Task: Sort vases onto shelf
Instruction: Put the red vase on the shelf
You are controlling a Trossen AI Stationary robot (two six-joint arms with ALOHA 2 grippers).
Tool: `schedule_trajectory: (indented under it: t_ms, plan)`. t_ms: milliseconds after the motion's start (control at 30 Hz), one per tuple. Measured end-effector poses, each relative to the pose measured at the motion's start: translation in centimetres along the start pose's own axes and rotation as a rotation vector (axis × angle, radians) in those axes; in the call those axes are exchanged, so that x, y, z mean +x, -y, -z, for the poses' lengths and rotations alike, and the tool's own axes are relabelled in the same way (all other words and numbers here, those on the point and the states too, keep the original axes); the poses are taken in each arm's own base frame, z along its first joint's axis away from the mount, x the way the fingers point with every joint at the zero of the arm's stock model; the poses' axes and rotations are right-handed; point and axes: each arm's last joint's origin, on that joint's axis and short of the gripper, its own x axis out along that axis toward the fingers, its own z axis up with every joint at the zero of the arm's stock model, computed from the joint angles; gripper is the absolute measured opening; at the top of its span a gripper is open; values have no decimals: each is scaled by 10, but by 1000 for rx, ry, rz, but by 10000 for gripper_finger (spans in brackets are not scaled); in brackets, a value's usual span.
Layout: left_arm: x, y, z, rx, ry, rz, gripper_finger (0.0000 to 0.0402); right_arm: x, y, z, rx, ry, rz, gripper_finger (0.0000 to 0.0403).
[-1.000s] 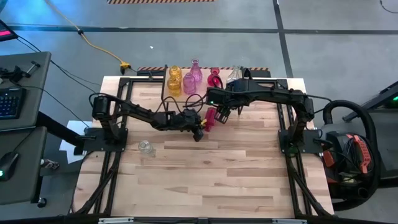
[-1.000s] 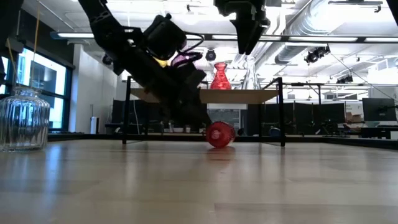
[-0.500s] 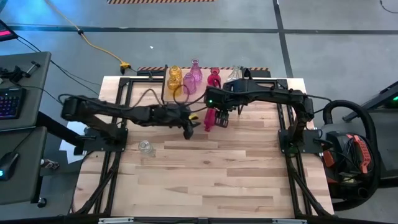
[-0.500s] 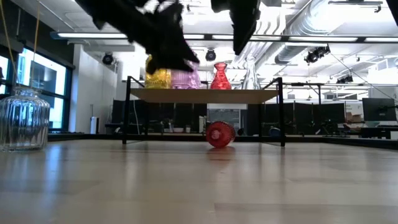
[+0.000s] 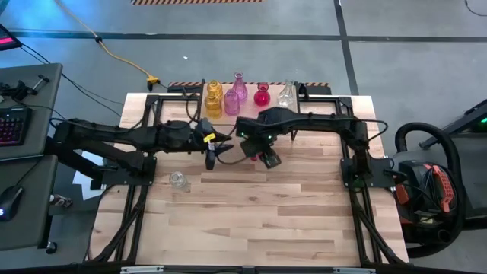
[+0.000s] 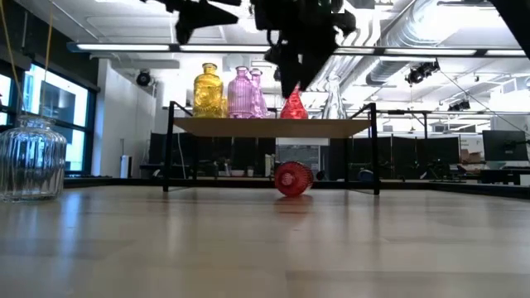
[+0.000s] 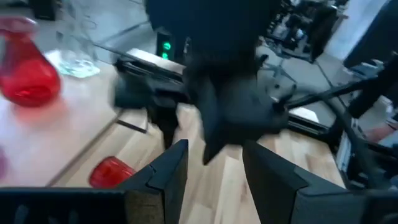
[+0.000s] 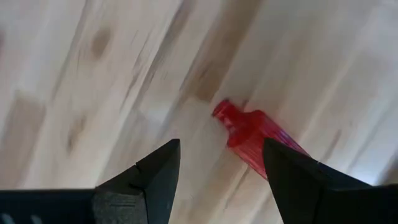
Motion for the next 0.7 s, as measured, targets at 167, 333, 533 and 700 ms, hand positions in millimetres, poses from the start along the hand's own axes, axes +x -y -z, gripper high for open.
schedule_trajectory:
  t_ms: [167,333,533,700]
  plan:
    - [-15,1,-2,6,-2,-39,145,19,-7,-8,-241,-38,-37,213]
    - [-33,4,-7,0,8,3,145,35,-8,-16,-300,-42,-44,213]
    - [-59,8,-19,-24,84,80,145,61,-8,-22,-278,-89,-50,213]
    - [-77,8,-26,-29,144,109,145,76,-8,-22,-285,-136,-63,213]
